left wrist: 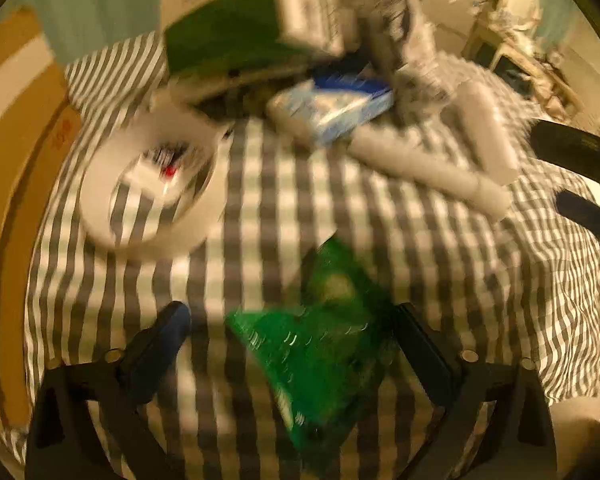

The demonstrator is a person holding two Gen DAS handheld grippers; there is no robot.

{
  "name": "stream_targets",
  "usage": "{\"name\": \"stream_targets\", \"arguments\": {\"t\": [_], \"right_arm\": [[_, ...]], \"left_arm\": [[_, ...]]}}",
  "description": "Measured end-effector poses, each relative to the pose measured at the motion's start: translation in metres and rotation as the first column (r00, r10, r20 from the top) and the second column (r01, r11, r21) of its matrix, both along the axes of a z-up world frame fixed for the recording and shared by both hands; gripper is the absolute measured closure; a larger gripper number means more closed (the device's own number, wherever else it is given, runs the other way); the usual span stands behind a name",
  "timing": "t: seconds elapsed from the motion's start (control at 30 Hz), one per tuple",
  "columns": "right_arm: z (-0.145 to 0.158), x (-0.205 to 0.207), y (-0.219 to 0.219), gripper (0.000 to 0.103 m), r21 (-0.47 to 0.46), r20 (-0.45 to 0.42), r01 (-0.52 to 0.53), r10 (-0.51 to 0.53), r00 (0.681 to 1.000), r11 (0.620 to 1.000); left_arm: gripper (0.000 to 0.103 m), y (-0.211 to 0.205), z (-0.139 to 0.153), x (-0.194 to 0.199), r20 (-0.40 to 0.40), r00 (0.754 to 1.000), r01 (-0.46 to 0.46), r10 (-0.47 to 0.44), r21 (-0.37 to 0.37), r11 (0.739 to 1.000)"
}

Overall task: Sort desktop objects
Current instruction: 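Grasp the green packet with the left gripper while the right grasps the white bent tube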

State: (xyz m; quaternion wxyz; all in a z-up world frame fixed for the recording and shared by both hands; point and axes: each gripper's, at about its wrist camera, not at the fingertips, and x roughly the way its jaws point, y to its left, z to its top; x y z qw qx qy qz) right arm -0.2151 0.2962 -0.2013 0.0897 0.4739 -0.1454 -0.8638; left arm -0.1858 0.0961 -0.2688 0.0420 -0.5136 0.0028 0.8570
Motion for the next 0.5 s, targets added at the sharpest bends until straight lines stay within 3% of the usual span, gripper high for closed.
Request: {"name": "stream_targets", "arguments": {"t": [0.03, 0.1, 0.23, 0.5], "right_arm": [[-0.003, -0.007, -0.004, 0.022, 0.007, 0.000, -0.016, 0.016, 1.000, 1.000], [-0.010, -0.018, -0.012, 0.022, 0.023, 0.006, -0.038, 0.037, 0.999, 0.999], [-0.026, -0.030, -0.027, 0.022, 0.041, 0.065, -0.098, 0.095, 0.993, 0.994], [-0.046, -0.042, -0.047, 0.023, 0.119, 0.134, -0.148, 0.132, 0.982, 0.982]], "left_arm": [[0.039, 0.003, 0.002, 0.001, -0.022, 0.999, 0.032, -0.032, -0.013, 0.999], [0.056, 0.007, 0.007, 0.002, -0.046, 0.996, 0.074, -0.075, -0.018, 0.997], [0.064, -0.007, 0.011, 0.002, -0.033, 0.997, 0.075, -0.073, 0.055, 0.996], [0.065, -0.034, 0.018, 0.008, -0.030, 0.999, 0.047, -0.044, 0.112, 0.993]]}}
